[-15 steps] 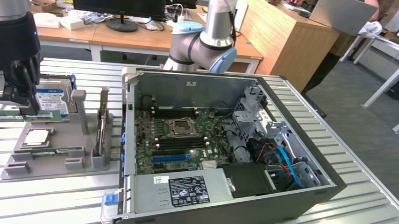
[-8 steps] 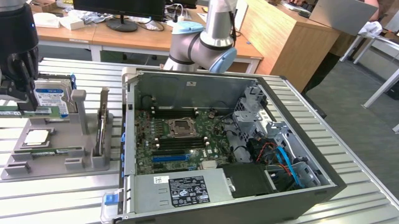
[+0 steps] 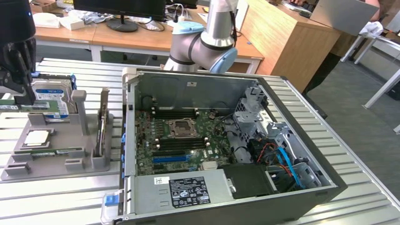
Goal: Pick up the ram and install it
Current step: 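Pick up the ram and move it above insertion slot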
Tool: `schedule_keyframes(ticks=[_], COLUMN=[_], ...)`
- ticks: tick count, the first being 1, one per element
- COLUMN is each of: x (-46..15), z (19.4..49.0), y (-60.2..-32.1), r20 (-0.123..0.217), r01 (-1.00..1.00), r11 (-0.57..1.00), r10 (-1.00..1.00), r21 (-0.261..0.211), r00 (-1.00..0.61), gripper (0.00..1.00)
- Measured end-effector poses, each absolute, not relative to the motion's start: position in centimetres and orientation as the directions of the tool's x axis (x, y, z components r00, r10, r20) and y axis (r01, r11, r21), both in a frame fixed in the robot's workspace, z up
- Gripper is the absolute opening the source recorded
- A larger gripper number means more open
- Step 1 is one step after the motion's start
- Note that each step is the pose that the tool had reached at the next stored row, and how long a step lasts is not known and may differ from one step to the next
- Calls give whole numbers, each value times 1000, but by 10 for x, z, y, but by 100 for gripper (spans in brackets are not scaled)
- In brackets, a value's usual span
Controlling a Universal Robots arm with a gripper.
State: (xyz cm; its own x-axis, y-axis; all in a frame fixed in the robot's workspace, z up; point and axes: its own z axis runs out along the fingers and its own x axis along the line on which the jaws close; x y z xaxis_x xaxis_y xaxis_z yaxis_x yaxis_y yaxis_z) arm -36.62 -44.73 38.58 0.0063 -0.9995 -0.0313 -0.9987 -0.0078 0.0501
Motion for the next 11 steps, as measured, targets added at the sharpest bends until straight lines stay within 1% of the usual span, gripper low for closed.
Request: schedule_keyframes(ticks=[11], x=[-366], z=[404], y=[-447], r20=[-31], r01=[-999], r11=[-8], r10=[-999], r21=[50], r00=[6], gripper=[11])
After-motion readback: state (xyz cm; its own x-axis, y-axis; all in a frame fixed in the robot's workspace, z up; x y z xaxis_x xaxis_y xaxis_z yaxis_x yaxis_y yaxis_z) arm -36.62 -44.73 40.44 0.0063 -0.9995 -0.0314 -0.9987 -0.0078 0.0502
